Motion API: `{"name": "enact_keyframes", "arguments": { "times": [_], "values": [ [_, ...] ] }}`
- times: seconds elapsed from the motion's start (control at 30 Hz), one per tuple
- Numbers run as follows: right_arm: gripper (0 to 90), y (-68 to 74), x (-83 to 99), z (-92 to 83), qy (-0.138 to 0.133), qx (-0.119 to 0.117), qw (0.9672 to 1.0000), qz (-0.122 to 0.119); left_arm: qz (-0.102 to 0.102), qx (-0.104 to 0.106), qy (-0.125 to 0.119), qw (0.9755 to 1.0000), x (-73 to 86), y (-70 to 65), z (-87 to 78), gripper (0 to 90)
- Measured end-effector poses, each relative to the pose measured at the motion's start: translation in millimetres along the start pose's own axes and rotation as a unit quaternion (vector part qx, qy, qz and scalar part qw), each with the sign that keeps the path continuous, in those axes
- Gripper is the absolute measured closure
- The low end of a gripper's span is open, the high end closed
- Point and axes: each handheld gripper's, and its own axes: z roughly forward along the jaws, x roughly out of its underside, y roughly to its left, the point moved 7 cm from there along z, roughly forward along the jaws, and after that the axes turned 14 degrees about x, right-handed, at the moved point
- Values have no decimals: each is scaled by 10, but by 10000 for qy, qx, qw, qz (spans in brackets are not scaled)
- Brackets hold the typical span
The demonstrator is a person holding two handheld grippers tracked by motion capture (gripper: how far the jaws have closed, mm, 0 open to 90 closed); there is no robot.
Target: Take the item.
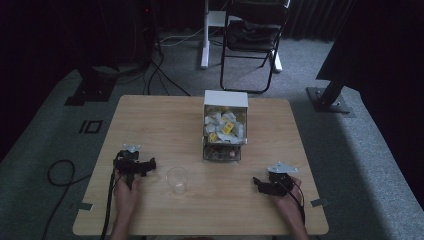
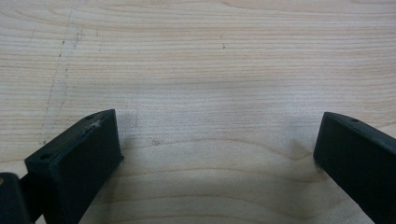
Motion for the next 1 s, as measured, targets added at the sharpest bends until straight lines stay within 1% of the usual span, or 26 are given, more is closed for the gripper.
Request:
{"name": "enact_keyframes", "arguments": {
  "times": [0.5, 0.53, 0.63, 0.73, 0.77, 0.87, 1.0],
  "values": [
    [265, 2, 0, -2, 6, 4, 10000, 5, 16, 31, -16, 10000, 37, 5, -35, 12],
    [303, 10, -2, -13, 36, 10, 10000, 19, 11, 27, -22, 10000, 37, 4, -35, 12],
    [319, 16, -5, -19, 46, 15, 10000, 15, 7, 25, -22, 10000, 39, 3, -36, 12],
    [360, 28, -9, -34, 83, 37, 9999, 49, 17, 19, -4, 10000, 44, 0, -42, 12],
    [373, 37, -13, -42, 94, -13, 9999, 91, 17, 21, -1, 10000, 45, 0, -42, 12],
    [380, 53, -30, -61, 86, -53, 9998, 141, 20, 19, 3, 10000, 45, -1, -43, 12],
    [387, 89, -62, -83, 28, -92, 9999, 101, 19, 19, 2, 10000, 46, -1, -43, 12]
  ]
}}
